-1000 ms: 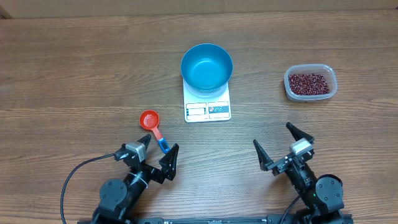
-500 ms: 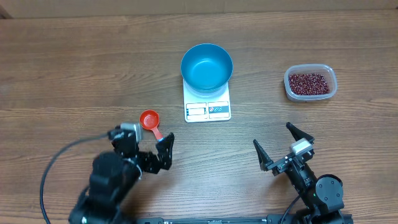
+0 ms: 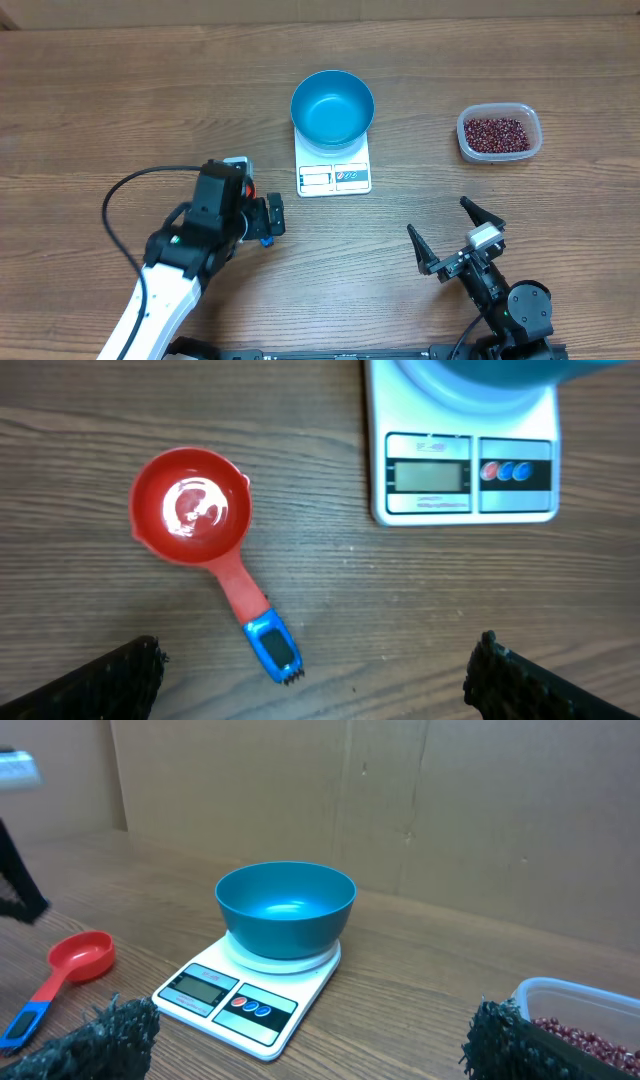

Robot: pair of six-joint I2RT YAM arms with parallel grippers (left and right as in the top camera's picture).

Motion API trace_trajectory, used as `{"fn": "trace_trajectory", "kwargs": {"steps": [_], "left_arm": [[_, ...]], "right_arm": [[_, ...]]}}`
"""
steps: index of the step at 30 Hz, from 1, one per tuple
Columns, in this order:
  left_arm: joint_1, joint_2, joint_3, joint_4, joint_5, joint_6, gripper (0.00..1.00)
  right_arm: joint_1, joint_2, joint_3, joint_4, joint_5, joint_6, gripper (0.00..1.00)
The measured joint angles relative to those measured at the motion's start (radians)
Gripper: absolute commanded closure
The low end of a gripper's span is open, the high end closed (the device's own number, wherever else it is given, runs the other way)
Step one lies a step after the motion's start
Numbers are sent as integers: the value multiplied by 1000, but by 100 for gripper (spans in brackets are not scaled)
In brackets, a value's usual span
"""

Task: Scoop item into bowl and weigh 150g on scale
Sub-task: 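Reach left gripper down and grasp the red scoop's blue handle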

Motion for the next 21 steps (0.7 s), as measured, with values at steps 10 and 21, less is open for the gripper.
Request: {"fn": "trace_trajectory", "kwargs": {"steps": [10, 21], "left_arm": [[0, 167, 1, 61, -2, 0, 0], [10, 261, 2, 61, -82, -249, 0]], "right_arm": [[0, 0, 0, -1, 0, 0, 0], [0, 0, 0, 0, 0, 0, 0]]}}
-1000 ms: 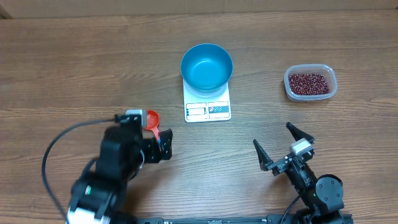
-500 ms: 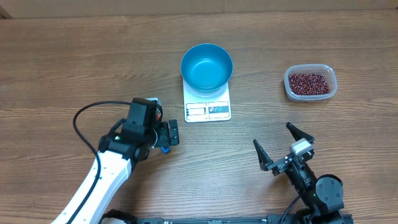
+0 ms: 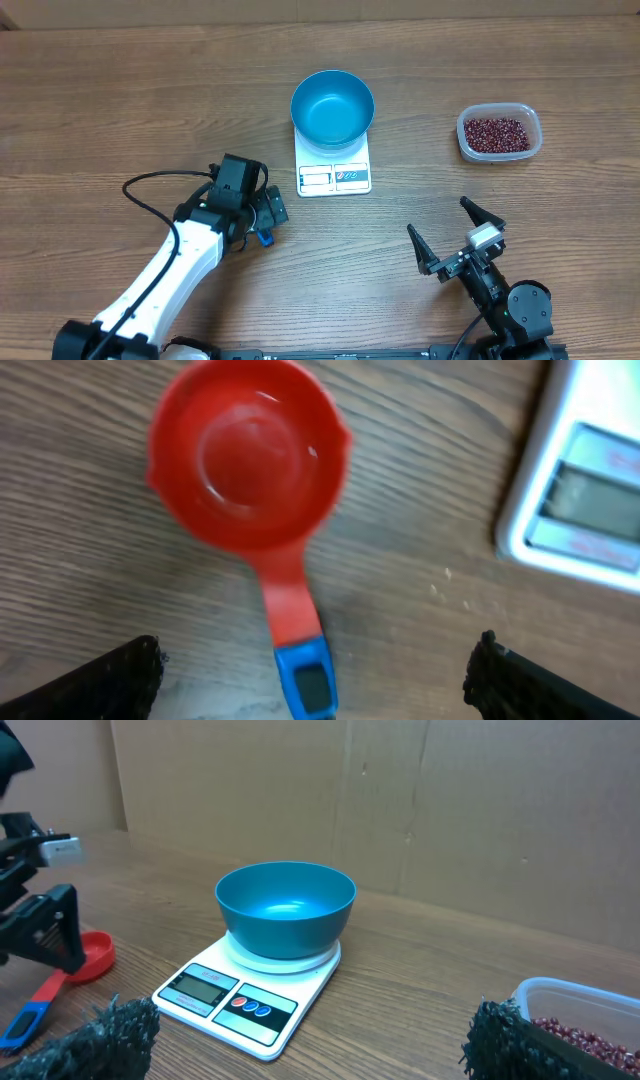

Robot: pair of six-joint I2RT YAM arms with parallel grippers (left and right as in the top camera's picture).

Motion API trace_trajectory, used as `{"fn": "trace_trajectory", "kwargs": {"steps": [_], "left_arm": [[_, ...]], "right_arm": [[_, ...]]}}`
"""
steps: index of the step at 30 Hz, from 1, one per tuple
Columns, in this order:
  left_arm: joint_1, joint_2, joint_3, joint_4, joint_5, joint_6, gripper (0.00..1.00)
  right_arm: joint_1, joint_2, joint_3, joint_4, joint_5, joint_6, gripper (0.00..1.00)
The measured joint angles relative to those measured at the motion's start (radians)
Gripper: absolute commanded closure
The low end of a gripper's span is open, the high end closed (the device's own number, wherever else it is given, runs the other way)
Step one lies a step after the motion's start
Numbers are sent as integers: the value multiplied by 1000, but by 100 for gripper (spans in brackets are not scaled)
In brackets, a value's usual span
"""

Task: Scoop item into bowl and weigh 150g on scale
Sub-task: 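Reach left gripper down and grasp the red scoop's blue handle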

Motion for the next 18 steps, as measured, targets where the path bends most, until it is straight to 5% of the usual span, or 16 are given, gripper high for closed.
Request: {"fn": "trace_trajectory", "kwargs": {"steps": [4, 18], "left_arm": [[11, 50, 1, 38, -12, -66, 1], [43, 188, 4, 92, -21, -192, 47]], "right_arm": [[0, 0, 0, 0, 0, 0, 0], [0, 0, 0, 0, 0, 0, 0]]}}
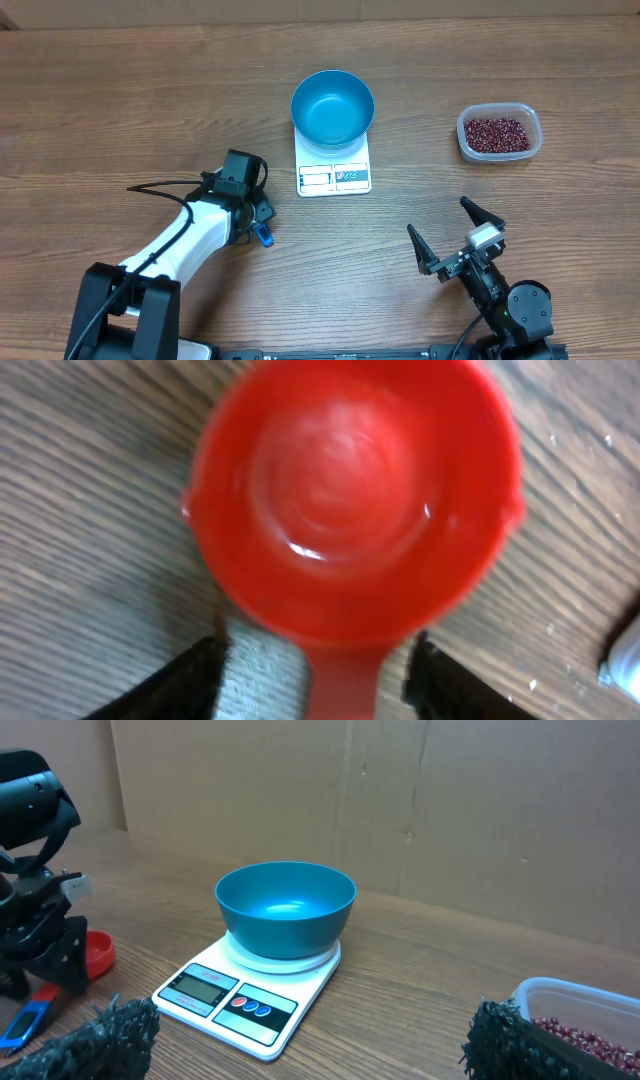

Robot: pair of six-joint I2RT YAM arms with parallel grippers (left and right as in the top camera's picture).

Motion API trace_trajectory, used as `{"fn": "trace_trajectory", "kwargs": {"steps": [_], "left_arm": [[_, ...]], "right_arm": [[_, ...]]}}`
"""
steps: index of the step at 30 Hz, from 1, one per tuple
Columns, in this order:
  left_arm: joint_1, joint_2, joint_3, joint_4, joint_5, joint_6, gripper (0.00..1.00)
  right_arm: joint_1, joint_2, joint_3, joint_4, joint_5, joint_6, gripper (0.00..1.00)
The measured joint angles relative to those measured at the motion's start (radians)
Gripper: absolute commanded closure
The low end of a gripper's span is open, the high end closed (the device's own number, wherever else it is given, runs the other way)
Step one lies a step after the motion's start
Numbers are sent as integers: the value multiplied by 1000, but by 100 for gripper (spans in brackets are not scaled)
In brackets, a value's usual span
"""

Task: Scoop item into bowl and weigh 150g on scale
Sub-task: 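Reach left gripper down and grasp the red scoop's blue handle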

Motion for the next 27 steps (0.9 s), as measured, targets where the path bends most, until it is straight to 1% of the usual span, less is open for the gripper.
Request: {"fn": "trace_trajectory", "kwargs": {"steps": [1, 4, 9, 13, 17, 27], "left_arm": [[3, 2, 0, 3, 0, -2, 50], [12, 2, 0, 8, 0, -3, 51], [18, 2, 1, 8, 0, -4, 62], [21, 2, 2, 9, 0, -4, 67], [21, 2, 2, 9, 0, -4, 67], [21, 2, 2, 8, 0, -4, 73]], "right_arm": [[0, 0, 0, 0, 0, 0, 0], [0, 0, 0, 0, 0, 0, 0], [0, 0, 0, 0, 0, 0, 0], [0, 0, 0, 0, 0, 0, 0], [0, 0, 0, 0, 0, 0, 0], [0, 0, 0, 0, 0, 0, 0]]}}
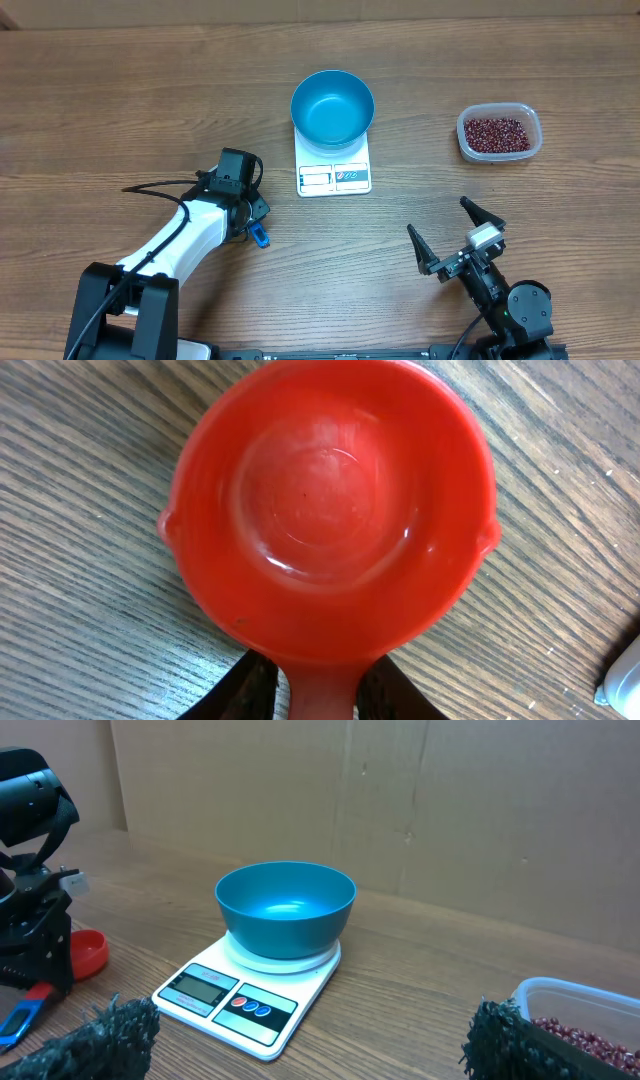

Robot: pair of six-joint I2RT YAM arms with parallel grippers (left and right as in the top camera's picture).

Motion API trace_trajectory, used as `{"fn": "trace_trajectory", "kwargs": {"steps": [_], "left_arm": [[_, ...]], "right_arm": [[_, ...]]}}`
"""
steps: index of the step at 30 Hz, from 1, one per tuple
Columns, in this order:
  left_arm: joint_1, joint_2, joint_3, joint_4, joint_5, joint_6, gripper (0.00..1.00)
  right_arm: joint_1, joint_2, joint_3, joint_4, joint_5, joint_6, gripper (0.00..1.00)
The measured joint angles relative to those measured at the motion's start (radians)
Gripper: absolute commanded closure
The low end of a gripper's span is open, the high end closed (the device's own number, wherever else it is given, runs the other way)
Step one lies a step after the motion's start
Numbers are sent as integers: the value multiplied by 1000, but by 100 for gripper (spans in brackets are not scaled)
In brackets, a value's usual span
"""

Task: Scoop item into bowl and weigh 150g on scale
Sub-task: 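Reach left gripper down and grasp the red scoop's blue handle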

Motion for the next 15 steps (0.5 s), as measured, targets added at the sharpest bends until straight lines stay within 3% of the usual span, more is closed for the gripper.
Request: {"fn": "trace_trajectory", "kwargs": {"steps": [15], "left_arm": [[0, 0, 0, 3, -23, 40, 75]], "right_arm": [[0, 0, 0, 0, 0, 1, 0]]}}
